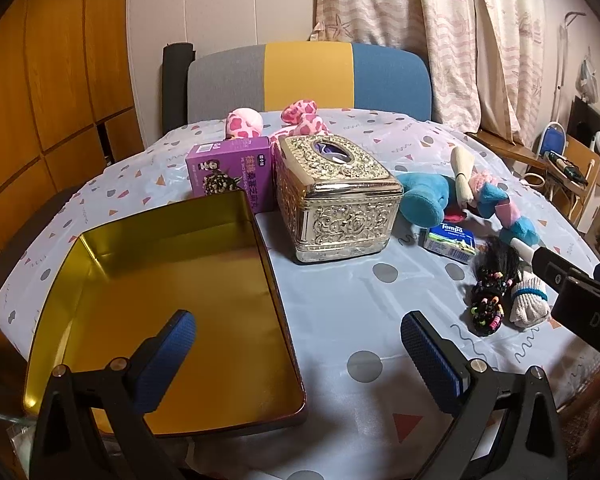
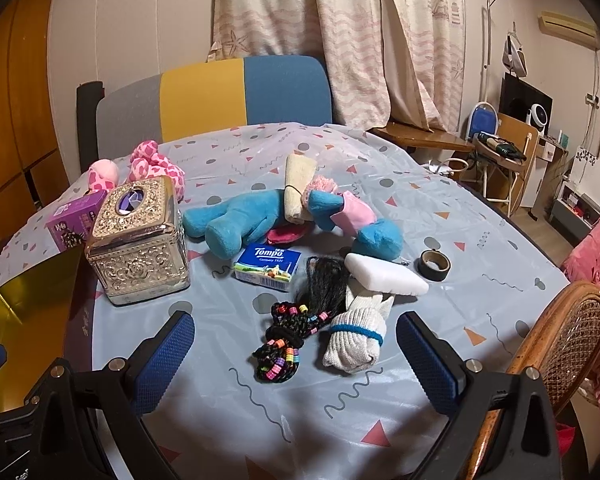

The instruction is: Organize soft objects

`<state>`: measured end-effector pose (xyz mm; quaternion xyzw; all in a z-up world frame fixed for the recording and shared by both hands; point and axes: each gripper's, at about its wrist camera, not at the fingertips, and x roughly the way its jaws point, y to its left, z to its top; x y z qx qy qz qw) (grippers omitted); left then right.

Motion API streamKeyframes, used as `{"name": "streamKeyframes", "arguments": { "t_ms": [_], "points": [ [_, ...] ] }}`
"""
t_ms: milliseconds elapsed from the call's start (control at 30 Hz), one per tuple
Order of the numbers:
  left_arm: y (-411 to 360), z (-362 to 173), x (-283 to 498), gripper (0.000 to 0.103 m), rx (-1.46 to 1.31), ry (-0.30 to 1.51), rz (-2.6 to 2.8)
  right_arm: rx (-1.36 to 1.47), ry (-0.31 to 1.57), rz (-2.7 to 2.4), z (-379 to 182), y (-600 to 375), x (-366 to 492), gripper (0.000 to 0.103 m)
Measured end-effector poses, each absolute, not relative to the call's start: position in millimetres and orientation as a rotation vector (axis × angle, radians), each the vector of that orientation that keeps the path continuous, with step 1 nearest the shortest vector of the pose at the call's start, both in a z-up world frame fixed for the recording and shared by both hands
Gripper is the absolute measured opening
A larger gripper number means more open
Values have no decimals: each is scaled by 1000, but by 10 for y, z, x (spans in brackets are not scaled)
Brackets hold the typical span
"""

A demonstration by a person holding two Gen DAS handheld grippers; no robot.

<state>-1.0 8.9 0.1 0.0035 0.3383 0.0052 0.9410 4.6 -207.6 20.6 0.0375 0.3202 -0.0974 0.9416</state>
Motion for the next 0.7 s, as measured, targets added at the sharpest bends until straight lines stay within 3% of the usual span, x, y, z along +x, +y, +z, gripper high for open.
{"name": "streamKeyframes", "arguments": {
  "t_ms": [700],
  "points": [
    [106, 47, -49, 103, -20, 685, -20, 83, 629, -238, 302, -2261, 44, 103]
  ]
}}
